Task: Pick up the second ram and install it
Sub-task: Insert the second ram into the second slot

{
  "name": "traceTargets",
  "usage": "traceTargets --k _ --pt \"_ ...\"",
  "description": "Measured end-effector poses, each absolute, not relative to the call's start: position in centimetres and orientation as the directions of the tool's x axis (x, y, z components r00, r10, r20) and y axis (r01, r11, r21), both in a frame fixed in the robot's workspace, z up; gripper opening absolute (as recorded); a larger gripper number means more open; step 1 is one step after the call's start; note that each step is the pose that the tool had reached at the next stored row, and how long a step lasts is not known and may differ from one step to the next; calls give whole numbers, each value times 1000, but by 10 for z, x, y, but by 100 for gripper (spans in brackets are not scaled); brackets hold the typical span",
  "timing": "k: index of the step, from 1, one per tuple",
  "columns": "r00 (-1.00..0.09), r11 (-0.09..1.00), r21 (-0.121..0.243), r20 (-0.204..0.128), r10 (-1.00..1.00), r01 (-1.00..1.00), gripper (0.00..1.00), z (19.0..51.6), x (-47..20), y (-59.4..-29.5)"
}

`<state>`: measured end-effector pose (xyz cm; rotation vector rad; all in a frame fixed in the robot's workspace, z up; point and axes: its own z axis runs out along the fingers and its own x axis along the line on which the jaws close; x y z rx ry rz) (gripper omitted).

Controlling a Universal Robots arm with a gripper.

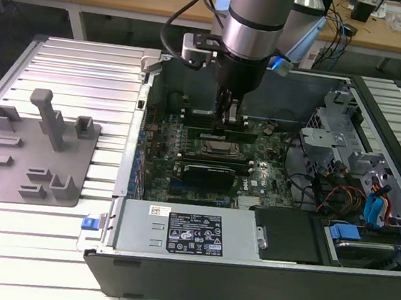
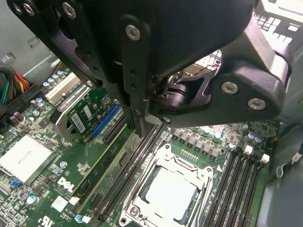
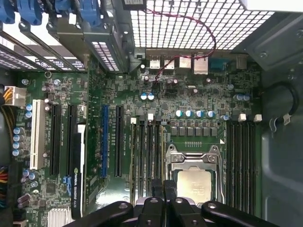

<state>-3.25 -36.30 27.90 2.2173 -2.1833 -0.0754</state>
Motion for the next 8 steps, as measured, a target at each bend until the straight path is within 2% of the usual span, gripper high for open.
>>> traceTargets --k 8 --pt "15 -16 55 -14 -1000 -998 9 270 -33 -366"
